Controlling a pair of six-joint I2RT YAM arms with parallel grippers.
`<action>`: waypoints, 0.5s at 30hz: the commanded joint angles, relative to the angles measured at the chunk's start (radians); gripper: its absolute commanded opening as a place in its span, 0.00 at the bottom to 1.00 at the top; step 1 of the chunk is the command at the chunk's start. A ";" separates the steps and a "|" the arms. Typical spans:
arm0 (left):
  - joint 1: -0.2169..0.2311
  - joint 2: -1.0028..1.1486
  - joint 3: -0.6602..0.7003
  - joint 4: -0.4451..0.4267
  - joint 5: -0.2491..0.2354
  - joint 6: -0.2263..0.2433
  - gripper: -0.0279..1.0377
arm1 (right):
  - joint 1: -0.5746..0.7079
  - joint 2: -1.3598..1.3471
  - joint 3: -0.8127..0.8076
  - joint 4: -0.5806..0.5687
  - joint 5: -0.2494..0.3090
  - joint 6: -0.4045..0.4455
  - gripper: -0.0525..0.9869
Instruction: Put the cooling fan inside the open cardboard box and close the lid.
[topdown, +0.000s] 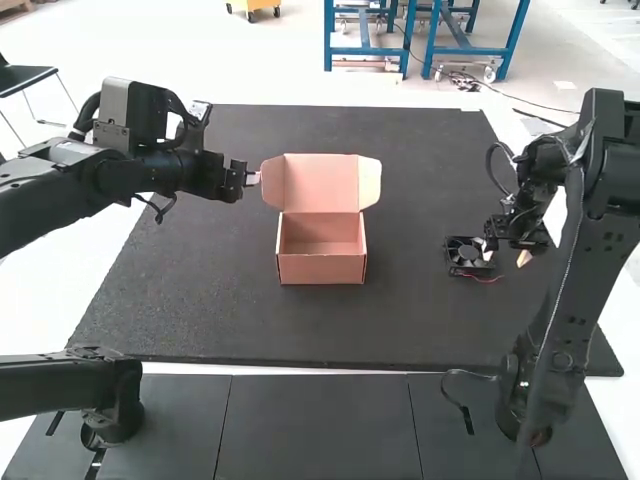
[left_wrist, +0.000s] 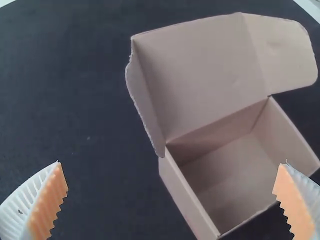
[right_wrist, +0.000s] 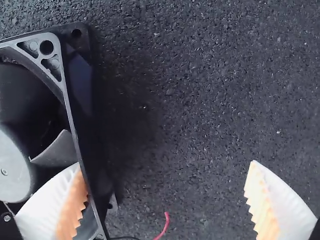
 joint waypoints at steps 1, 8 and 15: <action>0.004 -0.025 0.040 0.000 -0.008 -0.014 0.94 | 0.015 0.042 -0.001 -0.012 0.012 -0.010 0.65; 0.004 -0.031 0.040 -0.005 -0.008 -0.014 0.94 | 0.033 0.065 0.004 -0.023 0.001 -0.007 0.52; 0.004 -0.035 0.031 -0.020 -0.008 -0.014 0.94 | 0.036 0.069 0.015 -0.040 -0.072 0.054 0.03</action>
